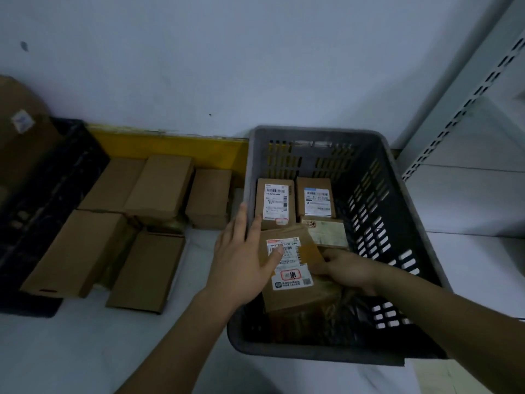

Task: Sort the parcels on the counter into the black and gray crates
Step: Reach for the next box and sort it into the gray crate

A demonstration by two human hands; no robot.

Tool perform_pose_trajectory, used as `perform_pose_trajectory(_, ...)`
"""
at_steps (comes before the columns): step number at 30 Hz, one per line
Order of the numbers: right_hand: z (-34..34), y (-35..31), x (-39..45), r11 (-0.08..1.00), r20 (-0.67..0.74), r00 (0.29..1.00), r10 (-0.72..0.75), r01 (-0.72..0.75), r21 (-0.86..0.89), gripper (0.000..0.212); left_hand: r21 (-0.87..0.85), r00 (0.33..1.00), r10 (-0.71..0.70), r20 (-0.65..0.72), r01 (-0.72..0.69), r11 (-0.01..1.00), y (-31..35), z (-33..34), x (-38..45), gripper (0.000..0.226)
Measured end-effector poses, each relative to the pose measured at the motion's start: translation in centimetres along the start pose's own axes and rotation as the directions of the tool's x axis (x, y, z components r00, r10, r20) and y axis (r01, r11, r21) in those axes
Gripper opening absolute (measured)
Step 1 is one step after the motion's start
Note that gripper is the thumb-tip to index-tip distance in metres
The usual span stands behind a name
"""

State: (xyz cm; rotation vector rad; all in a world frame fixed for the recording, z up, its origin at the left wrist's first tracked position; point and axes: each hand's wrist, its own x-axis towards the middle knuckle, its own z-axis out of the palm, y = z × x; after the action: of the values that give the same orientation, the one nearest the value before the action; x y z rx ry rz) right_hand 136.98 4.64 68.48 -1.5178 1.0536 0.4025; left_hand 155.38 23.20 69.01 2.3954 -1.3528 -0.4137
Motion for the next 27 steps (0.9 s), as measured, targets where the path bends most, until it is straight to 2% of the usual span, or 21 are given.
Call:
perform_pose_trajectory(3, 0.5, 0.4, -0.6, 0.998, -0.024, 0.999, 0.040, -0.039, 0.052, 0.021, -0.012, 1.000, 0.005, -0.006, -0.005, 1.000, -0.1, 0.1, -0.1, 0.091)
perform_pose_trajectory(6, 0.5, 2.0, -1.3, 0.977, -0.050, 0.992, 0.112, -0.101, 0.188, 0.022, -0.033, 1.000, 0.011, 0.000, -0.011, 0.999, 0.0, 0.2, -0.2, 0.091)
perform_pose_trajectory(8, 1.0, 2.6, -1.2, 0.953, -0.084, 0.989, 0.121, -0.092, 0.289, 0.023, -0.026, 1.000, 0.013, 0.002, -0.013, 1.000, 0.1, 0.1, -0.1, 0.091)
perform_pose_trajectory(9, 1.6, 2.8, -1.0, 0.956, -0.101, 0.989, 0.112, -0.079, 0.283, 0.022, -0.023, 1.000, 0.013, 0.004, -0.013, 1.000, 0.1, 0.0, 0.0, 0.091)
perform_pose_trajectory(12, 4.0, 2.9, -0.4, 1.000, -0.098, 0.995, 0.002, -0.001, 0.015, 0.012, -0.028, 1.000, 0.009, 0.007, -0.009, 1.000, 0.1, 0.1, -0.1, 0.089)
perform_pose_trajectory(14, 4.8, 3.0, 0.7, 0.989, -0.115, 0.993, -0.034, 0.016, -0.148, 0.007, -0.026, 1.000, 0.014, 0.002, -0.014, 1.000, 0.1, 0.1, -0.2, 0.088)
perform_pose_trajectory(15, 4.7, 3.0, 1.3, 0.973, -0.122, 0.992, -0.035, 0.007, -0.230, 0.014, -0.018, 1.000, 0.016, -0.003, -0.016, 1.000, 0.1, 0.1, -0.2, 0.087)
perform_pose_trajectory(16, 4.4, 2.7, 1.7, 0.949, -0.112, 0.992, -0.052, 0.015, -0.316, 0.032, -0.004, 1.000, 0.019, -0.006, -0.019, 1.000, 0.1, 0.1, -0.2, 0.087)
perform_pose_trajectory(19, 3.9, 2.1, 2.5, 0.864, 0.006, 0.991, -0.134, 0.120, -0.488, 0.113, 0.044, 1.000, 0.024, -0.011, -0.024, 0.999, 0.1, 0.1, -0.2, 0.087)
perform_pose_trajectory(20, 4.1, 2.0, 2.5, 0.821, 0.053, 0.988, -0.147, 0.152, -0.550, 0.130, 0.056, 1.000, 0.023, -0.013, -0.023, 0.998, 0.1, 0.1, -0.2, 0.087)
perform_pose_trajectory(23, 4.7, 2.3, 2.6, 0.687, 0.090, 0.986, -0.142, 0.164, -0.708, 0.156, 0.076, 1.000, 0.020, -0.018, -0.019, 0.997, 0.2, 0.2, -0.2, 0.088)
perform_pose_trajectory(27, 5.1, 2.5, 2.9, 0.454, 0.010, 0.993, -0.116, 0.062, -0.889, 0.158, 0.092, 1.000, 0.018, -0.018, -0.016, 0.996, 0.2, 0.3, -0.3, 0.088)
